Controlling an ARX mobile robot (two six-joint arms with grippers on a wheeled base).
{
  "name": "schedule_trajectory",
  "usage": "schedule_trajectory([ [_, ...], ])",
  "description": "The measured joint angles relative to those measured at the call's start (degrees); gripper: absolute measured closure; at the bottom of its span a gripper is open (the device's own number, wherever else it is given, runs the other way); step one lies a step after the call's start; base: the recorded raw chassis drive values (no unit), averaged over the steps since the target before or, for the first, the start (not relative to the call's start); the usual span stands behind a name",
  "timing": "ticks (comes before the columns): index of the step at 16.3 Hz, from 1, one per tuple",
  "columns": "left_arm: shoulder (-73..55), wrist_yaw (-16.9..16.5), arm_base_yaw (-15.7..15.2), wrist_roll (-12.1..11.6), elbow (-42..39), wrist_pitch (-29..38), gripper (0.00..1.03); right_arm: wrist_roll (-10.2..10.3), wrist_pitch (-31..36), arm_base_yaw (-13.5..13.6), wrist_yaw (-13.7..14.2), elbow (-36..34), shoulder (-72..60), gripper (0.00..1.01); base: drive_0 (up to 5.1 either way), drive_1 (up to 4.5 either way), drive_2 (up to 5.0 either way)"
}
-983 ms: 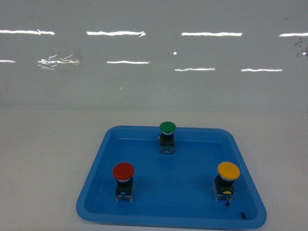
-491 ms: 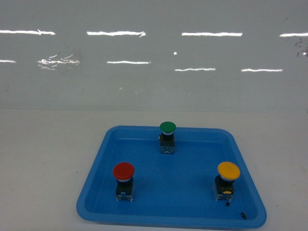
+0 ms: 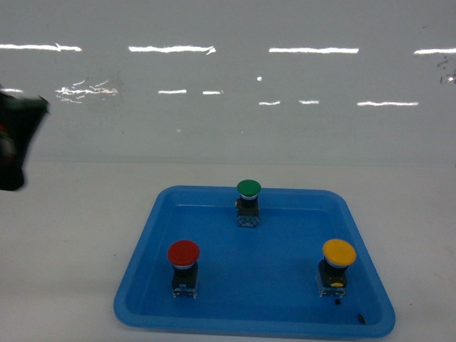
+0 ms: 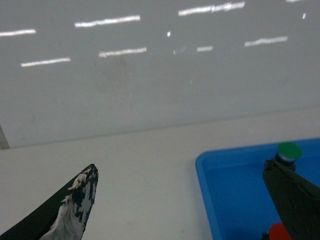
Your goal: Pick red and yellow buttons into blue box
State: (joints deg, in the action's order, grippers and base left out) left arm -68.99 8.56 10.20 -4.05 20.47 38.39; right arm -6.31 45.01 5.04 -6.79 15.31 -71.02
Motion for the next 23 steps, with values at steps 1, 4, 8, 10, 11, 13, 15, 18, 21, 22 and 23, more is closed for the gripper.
schedule_trajectory([
  [1,-5.05,0.15,0.28,-0.48,2.93,-0.81,0.05,-0.81,-1.66,1.05,-0.07,3.17,-5.55,0.03,0.0,0.00,0.0],
  [4,-18.16,1.75,1.31,-0.46,12.55,0.20,0.05,-2.54,-6.38,5.11,-2.73,13.03,-17.90,0.03,0.0,0.00,0.0],
  [8,-18.49,2.62,1.92,-0.94,12.35,0.24,0.05,-2.56,-6.54,6.21,-2.05,13.94,-17.68,0.03,0.0,0.00,0.0],
  [10,-18.49,2.69,1.86,-0.94,12.35,0.20,0.05,-2.56,-6.56,6.16,-2.03,13.94,-17.68,0.03,0.0,0.00,0.0],
  [11,-18.49,2.69,1.86,-0.94,12.35,0.20,0.05,-2.56,-6.56,6.16,-2.03,13.94,-17.68,0.03,0.0,0.00,0.0],
  [13,-18.49,2.69,1.86,-0.94,12.35,0.20,0.05,-2.56,-3.30,6.27,-1.03,13.44,-18.51,0.03,0.0,0.00,0.0],
  [15,-18.49,2.69,1.86,-0.96,12.35,0.22,0.05,-2.45,-1.97,6.67,-0.33,13.40,-21.55,0.03,0.0,0.00,0.0],
  [18,-18.49,2.71,1.86,-0.94,12.35,0.22,0.05,-2.38,-2.10,8.22,-0.61,13.99,-25.64,0.03,0.0,0.00,0.0],
  [21,-18.49,2.75,1.86,-0.94,12.35,0.20,0.05,-2.82,-4.74,9.60,-2.49,18.71,-30.82,0.03,0.0,0.00,0.0],
  [22,-18.49,2.78,1.86,-0.96,12.35,0.20,0.05,-3.34,-5.20,9.62,-2.51,20.33,-32.70,0.03,0.0,0.00,0.0],
  [23,-18.49,2.78,1.86,-0.94,12.35,0.22,0.05,-4.00,-7.78,9.53,-3.10,23.15,-35.12,0.03,0.0,0.00,0.0],
])
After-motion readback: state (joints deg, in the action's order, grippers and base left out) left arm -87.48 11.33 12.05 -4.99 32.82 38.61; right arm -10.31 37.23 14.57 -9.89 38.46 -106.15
